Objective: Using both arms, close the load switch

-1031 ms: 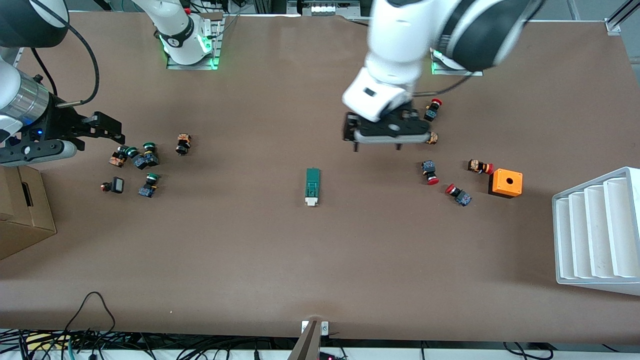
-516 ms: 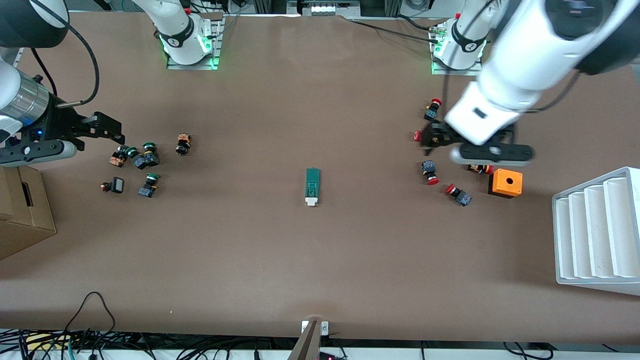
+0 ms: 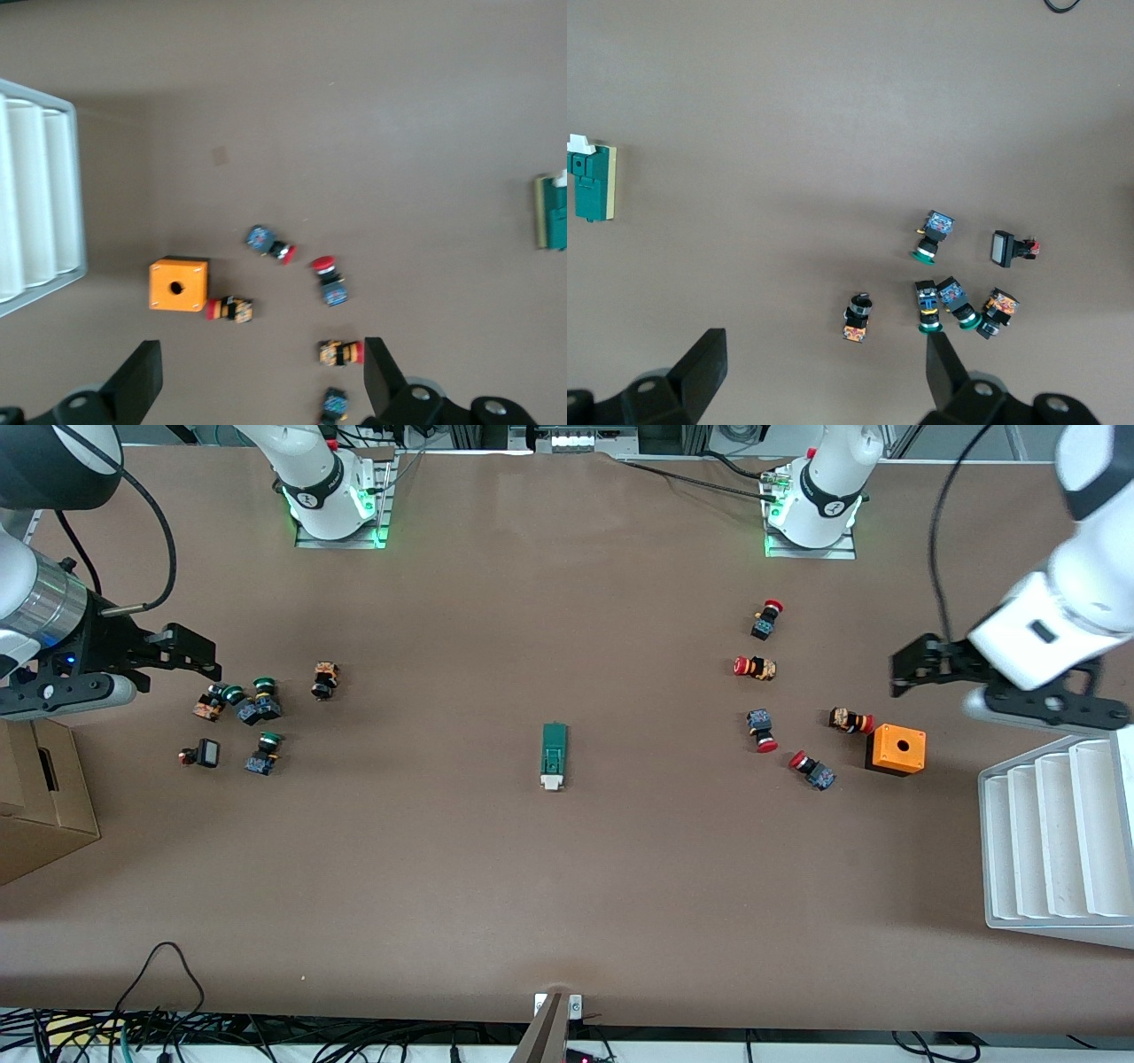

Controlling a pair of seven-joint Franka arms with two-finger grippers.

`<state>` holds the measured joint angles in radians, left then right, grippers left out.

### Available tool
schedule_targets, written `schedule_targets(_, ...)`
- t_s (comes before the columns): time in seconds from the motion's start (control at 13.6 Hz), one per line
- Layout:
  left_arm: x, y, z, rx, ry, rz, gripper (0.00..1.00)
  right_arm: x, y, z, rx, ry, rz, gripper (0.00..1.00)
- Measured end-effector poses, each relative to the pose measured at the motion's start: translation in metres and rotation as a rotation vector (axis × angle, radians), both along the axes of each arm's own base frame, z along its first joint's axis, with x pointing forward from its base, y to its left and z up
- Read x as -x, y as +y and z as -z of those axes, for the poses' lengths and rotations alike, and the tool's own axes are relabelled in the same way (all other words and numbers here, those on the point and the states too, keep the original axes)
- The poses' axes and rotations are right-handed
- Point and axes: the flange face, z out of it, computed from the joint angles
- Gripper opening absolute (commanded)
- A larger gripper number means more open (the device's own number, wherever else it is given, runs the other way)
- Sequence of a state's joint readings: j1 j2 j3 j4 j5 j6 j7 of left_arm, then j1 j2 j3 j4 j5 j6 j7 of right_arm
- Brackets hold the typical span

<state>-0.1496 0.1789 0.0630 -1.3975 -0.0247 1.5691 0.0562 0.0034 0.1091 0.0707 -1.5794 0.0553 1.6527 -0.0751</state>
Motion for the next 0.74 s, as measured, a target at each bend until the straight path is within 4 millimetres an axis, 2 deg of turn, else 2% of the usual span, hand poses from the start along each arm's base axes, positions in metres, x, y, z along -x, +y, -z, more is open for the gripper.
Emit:
schedule_targets(0.44, 0.005, 0.084, -0.004, -0.020, 0.002, -0.010, 1.00, -0.002, -0.001, 0.002, 0.009, -0.002, -0.003, 0.99)
schedule_targets(0.59, 0.010, 0.101, -0.009, -0.022, 0.001, -0.088, 1.00, -0.003, -0.001, 0.002, 0.011, -0.003, -0.003, 0.99)
schedule_targets(0.74, 0.015, 0.102, -0.012, -0.021, 0.015, -0.187, 1.00, -0.004, -0.001, 0.003, 0.012, -0.002, -0.004, 0.99)
